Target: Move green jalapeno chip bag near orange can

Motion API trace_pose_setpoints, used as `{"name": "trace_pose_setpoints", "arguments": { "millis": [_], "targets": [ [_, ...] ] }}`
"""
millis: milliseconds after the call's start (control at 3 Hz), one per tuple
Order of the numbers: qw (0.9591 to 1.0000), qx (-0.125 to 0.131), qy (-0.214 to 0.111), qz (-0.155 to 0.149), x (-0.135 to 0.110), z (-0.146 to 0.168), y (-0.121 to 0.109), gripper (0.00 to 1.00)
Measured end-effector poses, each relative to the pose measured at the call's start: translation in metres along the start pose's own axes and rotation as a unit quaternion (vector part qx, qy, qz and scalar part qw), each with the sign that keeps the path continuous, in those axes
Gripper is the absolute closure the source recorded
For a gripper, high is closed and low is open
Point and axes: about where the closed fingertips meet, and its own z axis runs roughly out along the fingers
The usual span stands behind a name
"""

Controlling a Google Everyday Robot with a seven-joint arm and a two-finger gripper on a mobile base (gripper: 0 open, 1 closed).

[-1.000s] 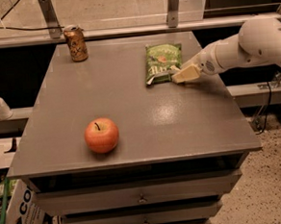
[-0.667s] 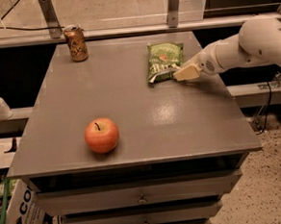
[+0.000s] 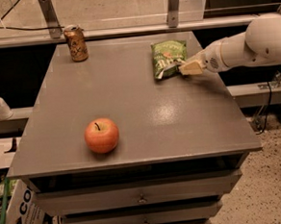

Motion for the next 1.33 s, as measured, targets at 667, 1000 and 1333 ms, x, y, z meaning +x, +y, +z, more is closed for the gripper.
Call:
{"name": "trace_pose_setpoints", "arguments": {
  "millis": [667,1000,1333],
  "targets": [
    [0.9973,-0.006,-0.073,-0.003,-0.058,-0.031,0.0,1.0],
    [0.9959,-0.032,-0.083,-0.016,-0.071,-0.014,0.022,1.0],
    [0.9942,-0.049,-0.089,-0.035,-0.083,0.012,0.041,1.0]
  ]
}}
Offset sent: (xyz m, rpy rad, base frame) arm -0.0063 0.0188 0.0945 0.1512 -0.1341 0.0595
